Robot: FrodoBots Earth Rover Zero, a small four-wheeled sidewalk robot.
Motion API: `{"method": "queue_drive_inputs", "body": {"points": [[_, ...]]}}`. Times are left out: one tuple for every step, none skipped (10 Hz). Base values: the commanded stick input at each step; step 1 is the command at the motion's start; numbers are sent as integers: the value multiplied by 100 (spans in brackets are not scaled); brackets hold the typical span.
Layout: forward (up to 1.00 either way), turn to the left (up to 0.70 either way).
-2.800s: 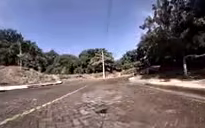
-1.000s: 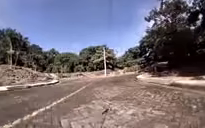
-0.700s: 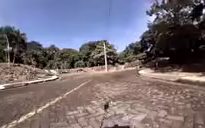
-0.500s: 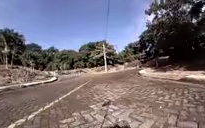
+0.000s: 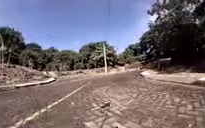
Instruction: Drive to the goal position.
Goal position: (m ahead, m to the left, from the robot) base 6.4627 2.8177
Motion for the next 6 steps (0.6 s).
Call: {"method": "queue_drive_inputs", "body": {"points": [[100, 0], [100, 0], [100, 0], [100, 0], [100, 0], [100, 0]]}}
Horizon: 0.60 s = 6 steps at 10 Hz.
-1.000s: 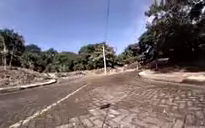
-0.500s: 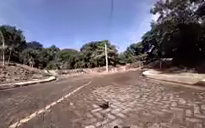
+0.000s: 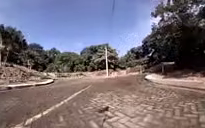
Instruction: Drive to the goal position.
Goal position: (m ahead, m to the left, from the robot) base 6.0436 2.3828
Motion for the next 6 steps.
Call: {"method": "queue_drive_inputs", "body": {"points": [[100, 0], [100, 0], [100, 0], [100, 0], [100, 0], [100, 0]]}}
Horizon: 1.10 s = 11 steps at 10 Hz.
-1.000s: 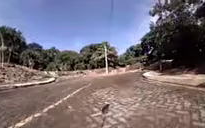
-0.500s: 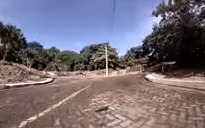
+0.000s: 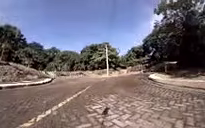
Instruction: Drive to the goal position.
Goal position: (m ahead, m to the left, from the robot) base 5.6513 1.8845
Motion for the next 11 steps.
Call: {"method": "queue_drive_inputs", "body": {"points": [[100, 0], [100, 0], [100, 0], [100, 0], [100, 0], [100, 0], [100, 0], [100, 0], [100, 0], [100, 0], [100, 0]]}}
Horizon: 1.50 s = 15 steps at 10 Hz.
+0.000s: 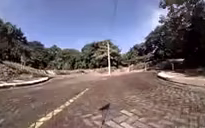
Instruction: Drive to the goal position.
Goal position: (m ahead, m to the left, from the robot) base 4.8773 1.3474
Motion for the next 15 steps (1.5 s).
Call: {"method": "queue_drive_inputs", "body": {"points": [[100, 0], [100, 0], [100, 0], [100, 0], [100, 0], [100, 0], [100, 0], [100, 0], [100, 0], [100, 0], [100, 0], [100, 0], [100, 0], [100, 0], [100, 0]]}}
